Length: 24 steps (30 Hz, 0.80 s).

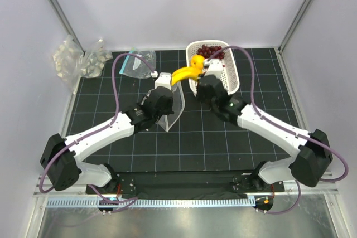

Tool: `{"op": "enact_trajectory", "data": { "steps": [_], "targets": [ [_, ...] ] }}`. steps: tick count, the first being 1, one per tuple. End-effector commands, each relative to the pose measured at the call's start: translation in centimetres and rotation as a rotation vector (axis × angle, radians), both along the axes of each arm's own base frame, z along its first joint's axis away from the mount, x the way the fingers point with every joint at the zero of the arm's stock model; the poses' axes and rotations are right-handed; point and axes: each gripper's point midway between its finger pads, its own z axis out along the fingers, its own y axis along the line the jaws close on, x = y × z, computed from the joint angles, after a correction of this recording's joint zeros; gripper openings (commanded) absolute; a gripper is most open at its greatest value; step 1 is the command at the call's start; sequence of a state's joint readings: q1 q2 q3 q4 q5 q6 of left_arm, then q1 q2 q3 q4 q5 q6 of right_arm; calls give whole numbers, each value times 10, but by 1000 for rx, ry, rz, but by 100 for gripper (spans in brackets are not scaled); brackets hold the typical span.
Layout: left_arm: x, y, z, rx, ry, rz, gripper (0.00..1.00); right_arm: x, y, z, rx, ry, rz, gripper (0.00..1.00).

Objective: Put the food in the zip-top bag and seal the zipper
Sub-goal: Pick up the fake fruit from the bin, then place the fake fruit in the zipper food storage bag.

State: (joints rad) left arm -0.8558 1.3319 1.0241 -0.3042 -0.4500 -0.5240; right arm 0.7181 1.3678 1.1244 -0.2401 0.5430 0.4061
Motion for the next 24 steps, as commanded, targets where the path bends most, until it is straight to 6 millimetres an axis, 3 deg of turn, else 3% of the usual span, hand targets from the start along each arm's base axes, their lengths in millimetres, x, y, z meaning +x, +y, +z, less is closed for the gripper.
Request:
{"op": "enact_trajectory", "data": {
  "steps": [1, 3, 10, 16, 20, 24],
  "targets": [
    [2, -3, 14, -60, -27, 2, 0, -29, -11, 3, -74, -49, -5, 8],
    [1, -3, 17, -70, -30, 0, 0, -36, -13, -3, -42, -55, 4, 8],
    [-1, 14, 33, -111, -59, 44, 1, -40, -33, 11, -28, -90, -73, 8],
    [8, 22, 22, -120, -16, 79, 1, -48, -57, 26, 30, -161, -167, 1],
    [13, 21, 12, -121, 38, 79, 0, -52, -47, 31, 117, -225, -92, 1],
    [13, 20, 13, -158, 55, 74, 1, -54, -30, 21, 100, -212, -9, 1]
  ]
}}
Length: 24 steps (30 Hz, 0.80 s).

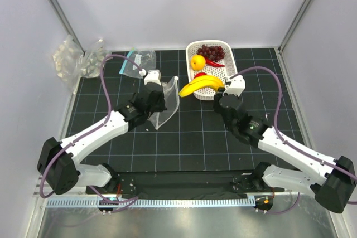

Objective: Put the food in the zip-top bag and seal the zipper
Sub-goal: Place the fake fruit in the zipper food storage bag.

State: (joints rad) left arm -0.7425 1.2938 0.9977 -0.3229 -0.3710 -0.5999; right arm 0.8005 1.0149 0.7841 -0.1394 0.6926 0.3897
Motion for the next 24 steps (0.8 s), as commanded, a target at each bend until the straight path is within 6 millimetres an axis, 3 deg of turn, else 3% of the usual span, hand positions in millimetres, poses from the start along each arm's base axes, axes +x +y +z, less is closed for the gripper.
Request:
{"op": "enact_trajectory", "data": {
  "steps": [1, 8, 20, 24],
  "targets": [
    [1, -7, 16, -79, -4, -13, 0, 8, 20, 19, 53, -78, 34, 1],
    [-16, -21, 31, -199, 17, -75, 0, 16, 38, 4, -26, -39, 37, 1],
    [-14, -33, 19, -193, 44, -128, 0, 19, 60, -17, -230, 34, -2, 1],
    [-13, -33, 23, -200, 23, -133, 0, 20, 71, -18, -341, 47, -36, 1]
  ]
}}
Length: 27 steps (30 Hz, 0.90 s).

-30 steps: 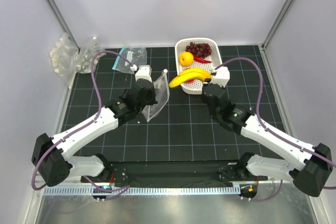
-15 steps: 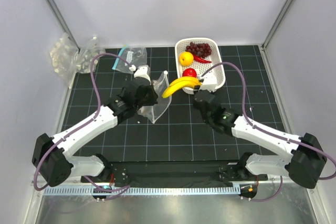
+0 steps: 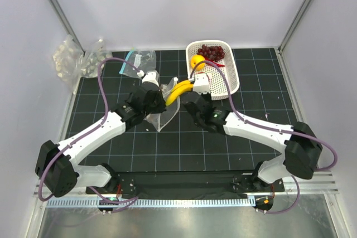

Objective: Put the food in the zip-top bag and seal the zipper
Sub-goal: Place the fake fruit in the zipper food storage bag.

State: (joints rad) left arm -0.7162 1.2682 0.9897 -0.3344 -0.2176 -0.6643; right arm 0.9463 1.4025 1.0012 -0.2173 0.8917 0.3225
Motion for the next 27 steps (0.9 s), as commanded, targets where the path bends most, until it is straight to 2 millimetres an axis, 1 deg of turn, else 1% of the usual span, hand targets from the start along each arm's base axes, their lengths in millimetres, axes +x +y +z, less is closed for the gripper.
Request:
{"op": "enact_trajectory", "data": {
  "steps": [1, 2, 4, 5, 6, 8, 9, 11, 12, 14, 15, 17, 18, 19, 21, 22, 23, 24, 25, 26, 27],
  "targets": [
    [0, -18, 21, -82, -56, -61, 0, 2, 15, 20, -60, -49, -42, 1],
    [1, -16, 26, -85, -71, -49, 1, 1, 22, 15, -93, -38, -37, 1],
    [0, -14, 27, -85, -81, -46, 0, 2, 27, 11, -115, -32, -35, 1],
    [0, -13, 28, -86, -86, -42, 0, 1, 34, 10, -110, -22, -9, 1],
    [0, -12, 30, -91, -92, -40, 0, 1, 39, 4, -120, -12, 4, 1],
    [0, -9, 32, -88, -102, -33, 0, 1, 43, 2, -125, -11, 15, 1],
    [-1, -7, 38, -94, -113, -28, 0, 1, 44, -1, -135, -6, 13, 1],
    [-3, -4, 42, -97, -119, -21, 1, 3, 43, -1, -140, -12, -1, 1],
    [-6, -1, 48, -110, -133, -19, 0, 3, 42, -1, -141, -13, -5, 1],
    [-8, 2, 54, -124, -145, -10, 0, 2, 41, -1, -133, -18, -10, 1],
    [-8, 5, 55, -125, -149, 1, 1, 3, 40, 0, -129, -23, -13, 1],
    [-12, 9, 64, -144, -172, 9, 0, 2, 41, 0, -124, -25, -9, 1],
    [-13, 11, 63, -146, -170, 18, 0, 2, 40, 0, -126, -23, -9, 1],
    [-13, 18, 67, -151, -190, 44, 0, 2, 40, 0, -126, -24, -14, 1],
    [-13, 21, 72, -175, -217, 56, 1, 1, 42, 1, -118, -21, -3, 1],
    [-16, 20, 68, -179, -215, 44, 1, 0, 49, -1, -92, -6, 37, 1],
    [-16, 16, 74, -201, -231, 30, 0, -2, 52, -1, -73, 0, 61, 1],
    [-16, 13, 72, -203, -227, 11, 1, -4, 58, -1, -48, 11, 94, 1],
    [-16, 8, 73, -204, -227, -12, 0, -7, 69, -2, -16, 27, 158, 1],
    [-17, -2, 67, -204, -200, -56, 0, -11, 72, -1, 0, 34, 195, 1],
    [-16, -6, 64, -196, -189, -70, 0, -13, 75, 0, 10, 38, 218, 1]
  ]
}}
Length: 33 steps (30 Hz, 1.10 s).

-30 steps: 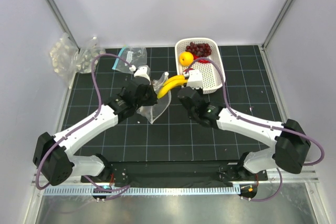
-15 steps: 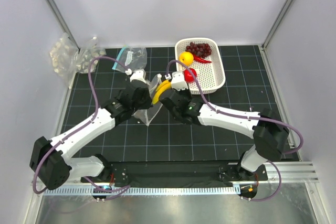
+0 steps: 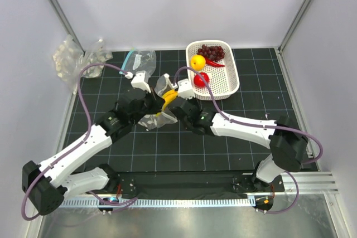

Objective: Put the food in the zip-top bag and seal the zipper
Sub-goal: Place the fake fruit in the zipper food storage bag.

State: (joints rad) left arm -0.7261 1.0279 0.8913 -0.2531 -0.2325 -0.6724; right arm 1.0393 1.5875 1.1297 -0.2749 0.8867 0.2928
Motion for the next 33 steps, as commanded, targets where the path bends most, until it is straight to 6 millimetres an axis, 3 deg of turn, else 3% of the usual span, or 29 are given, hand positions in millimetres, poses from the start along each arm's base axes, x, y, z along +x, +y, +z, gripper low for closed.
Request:
{"op": "enact_trajectory", "data": {
  "steps": [1, 9, 18, 22, 23, 24, 25, 28, 33],
  "targets": [
    [4, -26, 9, -36, -23, -101, 0, -8, 27, 25, 143, -5, 138, 1],
    [10, -49, -17, 25, 26, -178, 0, -23, 53, 20, 133, 39, 282, 7],
    [7, -60, -20, 113, -9, -204, 0, -27, 68, 9, 26, 72, 298, 8],
    [6, -61, -24, 115, 2, -209, 0, -28, 64, 13, 41, 59, 288, 20],
    [6, -61, -24, 116, 4, -210, 0, -28, 64, 16, 51, 53, 289, 28],
    [7, -62, -24, 112, 6, -209, 0, -28, 64, 19, 64, 43, 291, 46],
    [7, -62, -25, 111, 12, -207, 0, -29, 63, 16, 64, 43, 291, 50],
    [7, -62, -25, 107, 20, -200, 0, -28, 60, 21, 79, 25, 285, 55],
    [15, -37, -22, 81, 42, -111, 0, -28, 59, 20, 76, 27, 275, 49]
  ]
}}
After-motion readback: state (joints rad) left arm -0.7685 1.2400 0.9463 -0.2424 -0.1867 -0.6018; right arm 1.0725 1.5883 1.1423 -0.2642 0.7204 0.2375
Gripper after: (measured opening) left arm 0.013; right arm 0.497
